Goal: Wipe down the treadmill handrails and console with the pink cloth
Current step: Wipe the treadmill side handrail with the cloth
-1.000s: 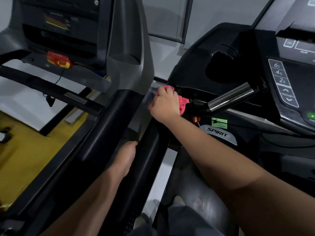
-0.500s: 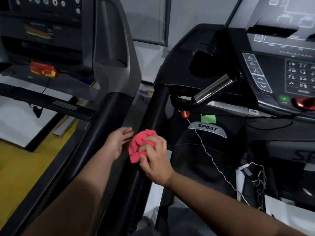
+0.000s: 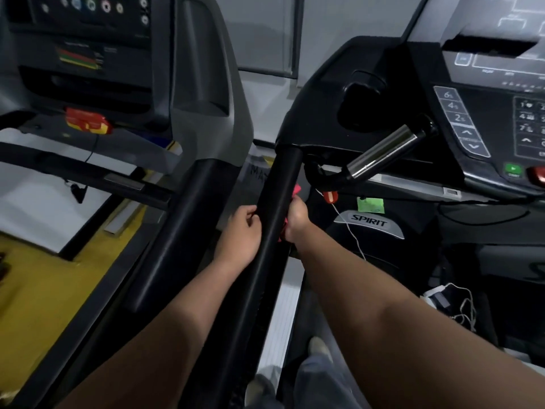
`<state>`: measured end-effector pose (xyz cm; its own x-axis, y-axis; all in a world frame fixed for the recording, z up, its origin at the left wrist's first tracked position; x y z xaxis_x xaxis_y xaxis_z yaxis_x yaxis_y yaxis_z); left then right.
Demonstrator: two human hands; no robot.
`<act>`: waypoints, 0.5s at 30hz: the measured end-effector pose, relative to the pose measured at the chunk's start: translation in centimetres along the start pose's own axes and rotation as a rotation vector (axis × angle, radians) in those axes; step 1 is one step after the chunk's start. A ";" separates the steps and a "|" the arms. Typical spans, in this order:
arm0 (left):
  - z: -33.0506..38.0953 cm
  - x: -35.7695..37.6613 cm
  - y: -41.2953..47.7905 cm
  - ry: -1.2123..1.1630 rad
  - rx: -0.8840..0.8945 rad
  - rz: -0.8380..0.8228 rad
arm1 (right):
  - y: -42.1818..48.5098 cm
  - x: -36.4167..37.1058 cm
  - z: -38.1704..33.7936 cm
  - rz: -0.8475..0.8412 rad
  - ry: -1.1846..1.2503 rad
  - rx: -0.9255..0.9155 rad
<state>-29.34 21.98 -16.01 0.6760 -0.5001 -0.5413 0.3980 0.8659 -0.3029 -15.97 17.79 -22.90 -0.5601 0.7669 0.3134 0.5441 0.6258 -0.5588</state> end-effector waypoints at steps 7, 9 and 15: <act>0.1 -0.1 -0.1 0.040 0.020 0.039 | -2.8 1.2 5.0 -0.166 -0.093 0.092; 0.8 0.3 0.6 0.061 -0.008 0.031 | -3.5 0.5 4.7 -0.149 -0.218 0.016; 2.7 2.0 1.2 0.128 -0.003 0.022 | -4.9 -1.9 1.8 -0.082 -0.432 -0.181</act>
<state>-25.87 21.96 -15.37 0.5995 -0.4757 -0.6436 0.3821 0.8767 -0.2921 -18.73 12.98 -22.14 -0.7931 0.6089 -0.0185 0.5662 0.7256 -0.3911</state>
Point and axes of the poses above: each hand's wrist, its own y-axis towards the middle knuckle, its own x-axis out of the palm, z = x × y, the point moved 10 cm from there along y, towards the middle knuckle, and after that the axes turned 5 degrees about -x, right-handed, at the moved point
